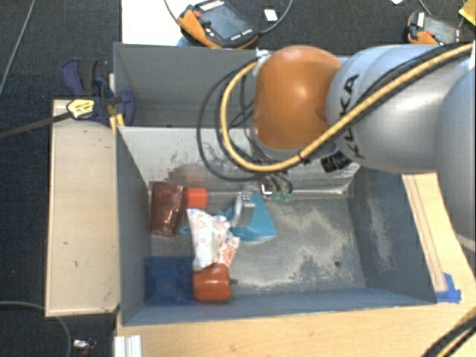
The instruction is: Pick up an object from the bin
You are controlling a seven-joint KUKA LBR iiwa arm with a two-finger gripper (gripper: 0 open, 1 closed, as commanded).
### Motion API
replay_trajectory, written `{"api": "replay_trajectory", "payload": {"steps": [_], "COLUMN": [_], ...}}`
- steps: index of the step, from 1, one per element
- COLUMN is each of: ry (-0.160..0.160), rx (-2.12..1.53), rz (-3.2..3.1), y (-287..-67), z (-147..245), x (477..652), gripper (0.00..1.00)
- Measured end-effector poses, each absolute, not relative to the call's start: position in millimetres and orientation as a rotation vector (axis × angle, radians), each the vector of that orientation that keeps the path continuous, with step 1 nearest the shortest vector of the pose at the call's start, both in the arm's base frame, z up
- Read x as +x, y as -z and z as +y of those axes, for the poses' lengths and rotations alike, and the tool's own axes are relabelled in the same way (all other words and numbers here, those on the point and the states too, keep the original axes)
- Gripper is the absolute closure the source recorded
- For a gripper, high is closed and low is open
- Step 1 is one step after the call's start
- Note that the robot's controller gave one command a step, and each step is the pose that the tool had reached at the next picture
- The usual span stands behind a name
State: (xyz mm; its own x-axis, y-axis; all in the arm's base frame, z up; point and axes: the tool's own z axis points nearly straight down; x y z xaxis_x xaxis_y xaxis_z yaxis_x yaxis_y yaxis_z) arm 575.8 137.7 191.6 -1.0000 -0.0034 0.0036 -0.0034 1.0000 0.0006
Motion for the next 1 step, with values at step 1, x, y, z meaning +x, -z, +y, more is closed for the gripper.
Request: {"api": "replay_trajectory", "payload": {"steps": [1], "ry": [0.002], "rx": [-0.004], "rz": [-3.145], "y": [-195.2], "z": [137.0], "x": [577.7], "gripper": [0.00]}}
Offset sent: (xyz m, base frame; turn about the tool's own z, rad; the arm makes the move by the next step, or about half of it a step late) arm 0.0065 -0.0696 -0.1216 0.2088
